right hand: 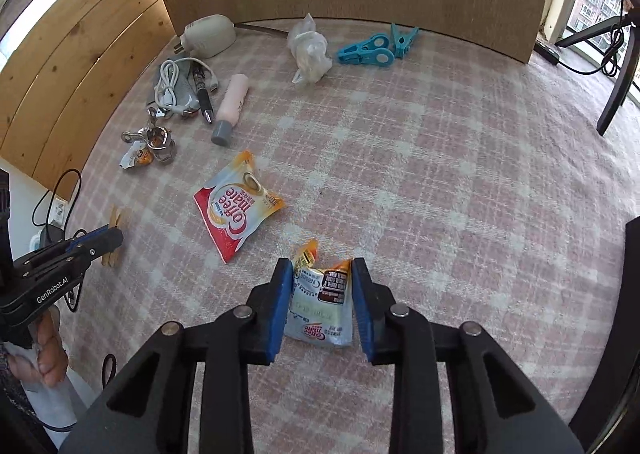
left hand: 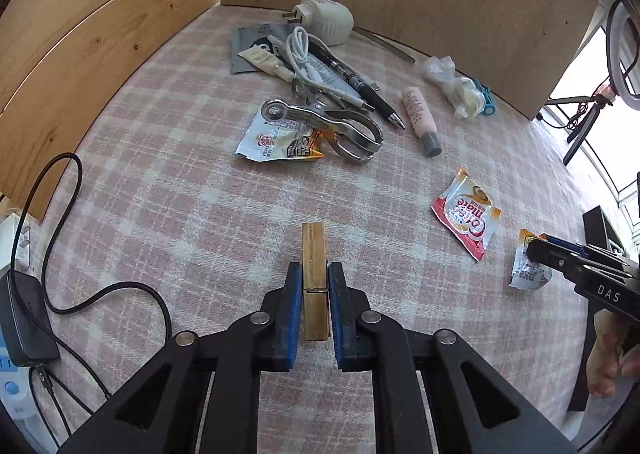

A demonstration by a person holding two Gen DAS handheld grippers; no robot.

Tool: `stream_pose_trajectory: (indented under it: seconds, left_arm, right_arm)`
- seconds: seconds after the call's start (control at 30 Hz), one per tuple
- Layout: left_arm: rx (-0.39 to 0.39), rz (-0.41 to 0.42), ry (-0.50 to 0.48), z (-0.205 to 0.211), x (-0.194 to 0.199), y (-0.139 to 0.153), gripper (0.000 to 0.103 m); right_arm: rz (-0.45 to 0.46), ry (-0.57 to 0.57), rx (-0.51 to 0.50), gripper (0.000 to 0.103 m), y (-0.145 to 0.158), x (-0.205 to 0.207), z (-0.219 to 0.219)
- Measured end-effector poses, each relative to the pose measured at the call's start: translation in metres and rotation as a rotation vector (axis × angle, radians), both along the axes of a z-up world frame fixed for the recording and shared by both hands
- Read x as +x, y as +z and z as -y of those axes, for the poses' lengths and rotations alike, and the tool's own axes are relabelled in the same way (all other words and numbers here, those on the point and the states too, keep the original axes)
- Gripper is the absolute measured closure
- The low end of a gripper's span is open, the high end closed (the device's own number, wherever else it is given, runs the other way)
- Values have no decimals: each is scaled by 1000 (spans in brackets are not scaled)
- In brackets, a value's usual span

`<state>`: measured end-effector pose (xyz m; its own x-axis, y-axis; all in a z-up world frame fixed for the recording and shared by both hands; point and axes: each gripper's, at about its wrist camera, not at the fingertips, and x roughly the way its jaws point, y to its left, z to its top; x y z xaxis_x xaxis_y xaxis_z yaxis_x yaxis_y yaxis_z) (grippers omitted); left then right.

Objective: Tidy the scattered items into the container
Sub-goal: 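Grasp the wooden clothespin with left tool while right tool grasps the coffee-mate sachet, then carry the clothespin and sachet over the black tray and open both tools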

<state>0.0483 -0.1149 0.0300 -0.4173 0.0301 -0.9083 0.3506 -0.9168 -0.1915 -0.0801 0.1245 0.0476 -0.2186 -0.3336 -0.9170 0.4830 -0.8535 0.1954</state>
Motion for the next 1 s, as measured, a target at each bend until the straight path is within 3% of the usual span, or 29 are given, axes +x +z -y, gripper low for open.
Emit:
stream_pose_trajectory:
  seconds: [0.2, 0.3, 0.4, 0.63, 1.0]
  left_arm:
    - [3, -45, -38, -8, -3, 23, 91]
    - [19, -74, -96, -28, -13, 37, 91]
    - [34, -98, -183, -59, -27, 50, 91]
    - [71, -129, -461, -170, -58, 75, 91]
    - [142, -129, -925, -362, -43, 98, 91]
  right_arm:
    - [-60, -64, -36, 74, 32, 7, -34]
    - [-81, -122, -43, 74, 49, 11, -43]
    - [-102, -199, -54, 74, 59, 14, -81]
    - [-147, -467, -57, 74, 83, 35, -192]
    - [-221, -867, -17, 74, 118, 117, -364]
